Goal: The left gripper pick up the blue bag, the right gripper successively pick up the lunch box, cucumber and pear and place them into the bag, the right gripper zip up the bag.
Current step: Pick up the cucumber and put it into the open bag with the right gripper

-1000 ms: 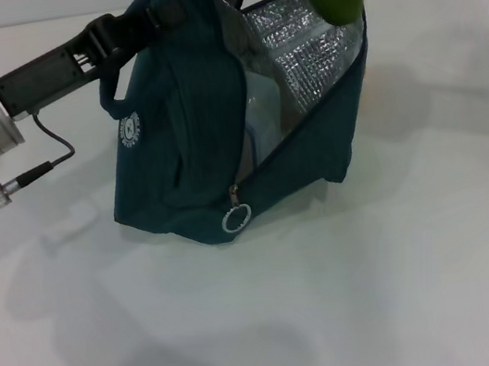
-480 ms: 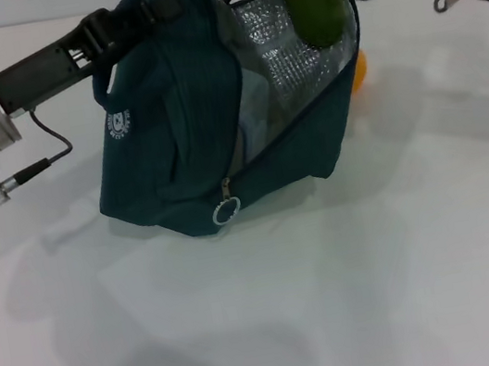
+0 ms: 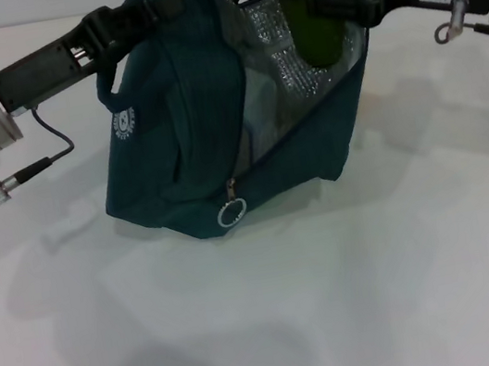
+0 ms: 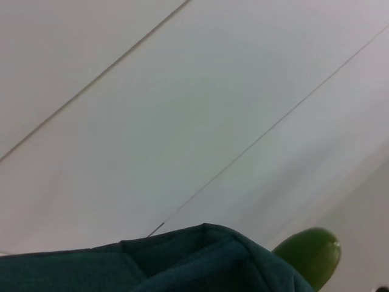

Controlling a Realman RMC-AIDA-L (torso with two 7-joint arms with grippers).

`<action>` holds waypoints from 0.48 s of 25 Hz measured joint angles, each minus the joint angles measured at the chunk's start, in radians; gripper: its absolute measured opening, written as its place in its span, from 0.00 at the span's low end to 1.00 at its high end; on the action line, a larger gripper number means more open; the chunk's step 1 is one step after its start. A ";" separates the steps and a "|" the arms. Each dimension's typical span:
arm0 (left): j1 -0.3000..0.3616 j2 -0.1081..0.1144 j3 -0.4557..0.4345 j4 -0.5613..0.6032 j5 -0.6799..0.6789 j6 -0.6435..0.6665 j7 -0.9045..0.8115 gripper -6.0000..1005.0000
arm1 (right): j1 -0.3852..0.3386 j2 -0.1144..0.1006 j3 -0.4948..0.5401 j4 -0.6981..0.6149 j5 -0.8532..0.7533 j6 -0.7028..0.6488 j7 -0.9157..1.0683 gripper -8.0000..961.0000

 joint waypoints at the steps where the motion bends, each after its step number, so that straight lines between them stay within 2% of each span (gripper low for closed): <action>1: 0.000 0.000 0.000 0.000 -0.001 0.001 0.000 0.05 | 0.001 0.000 0.000 0.006 0.000 0.000 0.000 0.63; 12: 0.000 0.000 0.000 0.000 -0.020 0.026 -0.001 0.05 | 0.012 -0.007 -0.015 0.047 -0.026 0.026 0.040 0.64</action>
